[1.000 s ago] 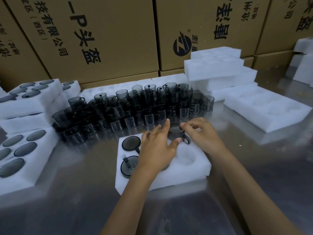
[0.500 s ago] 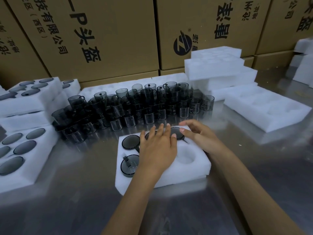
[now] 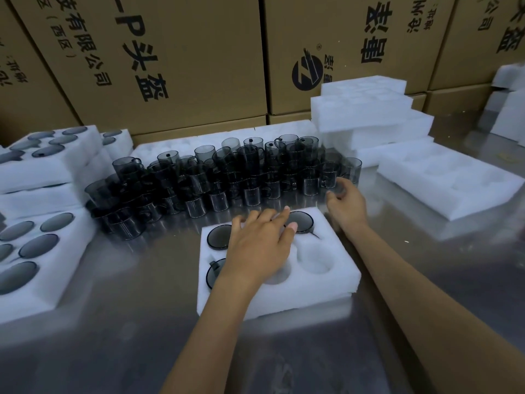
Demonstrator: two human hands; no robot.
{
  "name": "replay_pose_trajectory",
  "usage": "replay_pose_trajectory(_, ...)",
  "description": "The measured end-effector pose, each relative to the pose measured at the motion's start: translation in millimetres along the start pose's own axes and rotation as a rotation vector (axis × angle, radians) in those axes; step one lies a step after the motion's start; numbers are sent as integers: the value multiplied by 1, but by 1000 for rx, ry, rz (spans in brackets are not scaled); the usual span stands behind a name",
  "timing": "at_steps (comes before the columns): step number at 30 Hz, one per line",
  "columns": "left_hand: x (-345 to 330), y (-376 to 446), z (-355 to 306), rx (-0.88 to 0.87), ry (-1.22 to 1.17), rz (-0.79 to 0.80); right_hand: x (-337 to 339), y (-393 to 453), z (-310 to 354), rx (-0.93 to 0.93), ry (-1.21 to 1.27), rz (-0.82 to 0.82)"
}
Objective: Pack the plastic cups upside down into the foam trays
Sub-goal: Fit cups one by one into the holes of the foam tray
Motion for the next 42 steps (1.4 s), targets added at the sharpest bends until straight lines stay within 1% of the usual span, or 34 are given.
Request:
replay_pose_trajectory(4,0,-1,-1,-1,1,-29,-8,14,-2,-17,-50,5)
replay_pose_trajectory(8,1,0,-1,-2,-25,-24,-12,18,-6,-35,-55,-2)
replay_pose_trajectory(13,-1,0,-1,-2,-28,-21,-12,19,-1,43,-71,28)
replay_pose_trajectory(17,0,-1,-1,-1,-32,-20,-8,17,3,65,-87,18)
replay_pose_trajectory(20,0,-1,-1,-1,-41,-18,-9,16,2,43,-73,15)
replay_pose_trajectory(24,0,-2,-1,-2,-38,-13,-5,15,-3,-4,-53,-30)
replay_pose_trajectory(28,0,-2,-1,-2,-50,-14,3,13,-6,-9,43,-102)
replay_pose_trajectory(30,1,-2,-1,-3,-52,-15,13,8,-7,4,138,-163)
replay_pose_trajectory(33,3,-4,-2,-12,-64,-17,21,-2,-13,13,289,-177)
replay_pose_trajectory(36,10,-6,3,2,-224,-57,28,-19,-17,12,424,-135)
replay_pose_trajectory(39,24,-9,16,80,-578,-155,32,-35,-5,59,472,-82)
replay_pose_trajectory(41,33,-15,27,143,-817,-232,34,-41,15,124,476,-43)
replay_pose_trajectory(42,36,-18,31,162,-897,-265,36,-44,28,158,481,-20)
Point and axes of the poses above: each hand's wrist, its own y-axis towards the middle knuckle, its own x-axis out of the back of the hand, z = x × y, the point moved 10 cm from there along y, towards the middle knuckle, and after that the axes turned 2 degrees about x, right-handed, at the moved point
